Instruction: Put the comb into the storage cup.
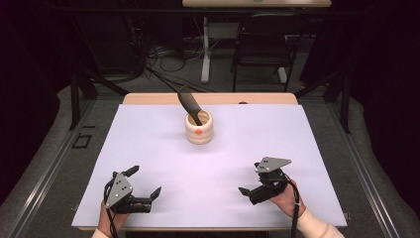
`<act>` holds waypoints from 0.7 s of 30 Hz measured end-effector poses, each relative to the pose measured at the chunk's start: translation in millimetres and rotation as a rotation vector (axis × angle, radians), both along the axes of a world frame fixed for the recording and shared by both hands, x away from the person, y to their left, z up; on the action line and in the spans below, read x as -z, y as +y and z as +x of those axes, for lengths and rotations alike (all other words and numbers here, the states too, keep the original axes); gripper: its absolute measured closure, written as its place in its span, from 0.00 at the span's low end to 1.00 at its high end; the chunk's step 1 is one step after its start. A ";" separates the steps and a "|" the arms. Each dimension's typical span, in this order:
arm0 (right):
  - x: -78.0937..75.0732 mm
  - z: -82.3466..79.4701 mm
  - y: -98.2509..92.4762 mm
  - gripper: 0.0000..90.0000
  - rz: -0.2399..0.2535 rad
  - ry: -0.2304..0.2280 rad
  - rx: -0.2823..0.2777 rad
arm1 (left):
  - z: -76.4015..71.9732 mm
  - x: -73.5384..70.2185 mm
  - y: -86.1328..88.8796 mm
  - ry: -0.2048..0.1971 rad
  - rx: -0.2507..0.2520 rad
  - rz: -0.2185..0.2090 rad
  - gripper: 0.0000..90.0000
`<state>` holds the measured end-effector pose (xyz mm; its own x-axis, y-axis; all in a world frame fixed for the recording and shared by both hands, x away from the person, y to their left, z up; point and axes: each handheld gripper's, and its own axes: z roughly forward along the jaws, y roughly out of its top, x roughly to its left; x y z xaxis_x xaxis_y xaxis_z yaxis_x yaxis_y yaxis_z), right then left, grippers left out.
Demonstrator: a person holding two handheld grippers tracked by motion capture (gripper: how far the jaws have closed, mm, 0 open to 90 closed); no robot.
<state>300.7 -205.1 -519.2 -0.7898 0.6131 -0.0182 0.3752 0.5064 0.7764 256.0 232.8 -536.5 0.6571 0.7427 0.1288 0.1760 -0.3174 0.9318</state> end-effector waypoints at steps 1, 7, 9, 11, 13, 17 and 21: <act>0.3 -0.4 -1.4 0.00 0.003 0.000 0.002 | -0.3 -0.1 0.0 0.000 0.001 0.000 0.01; 5.1 -7.0 -7.7 0.00 0.011 0.001 0.010 | -0.1 0.4 0.6 0.004 -0.004 -0.003 0.01; 5.9 -9.3 -10.7 0.00 0.019 -0.002 0.015 | 0.0 0.5 0.8 0.005 -0.003 -0.002 0.01; 6.9 -11.8 -13.4 0.00 0.027 -0.011 0.018 | 0.0 0.6 0.8 0.007 -0.003 -0.002 0.01; 8.5 -14.2 -15.3 0.00 0.030 -0.019 0.022 | 0.2 0.7 0.3 0.007 0.000 0.005 0.01; 9.3 -19.4 -19.4 0.00 0.037 -0.051 0.027 | 0.0 0.4 0.4 0.003 0.002 0.003 0.00; 7.3 -22.5 -24.3 0.00 0.048 -0.049 0.033 | -0.4 0.3 0.5 0.007 0.002 0.002 0.00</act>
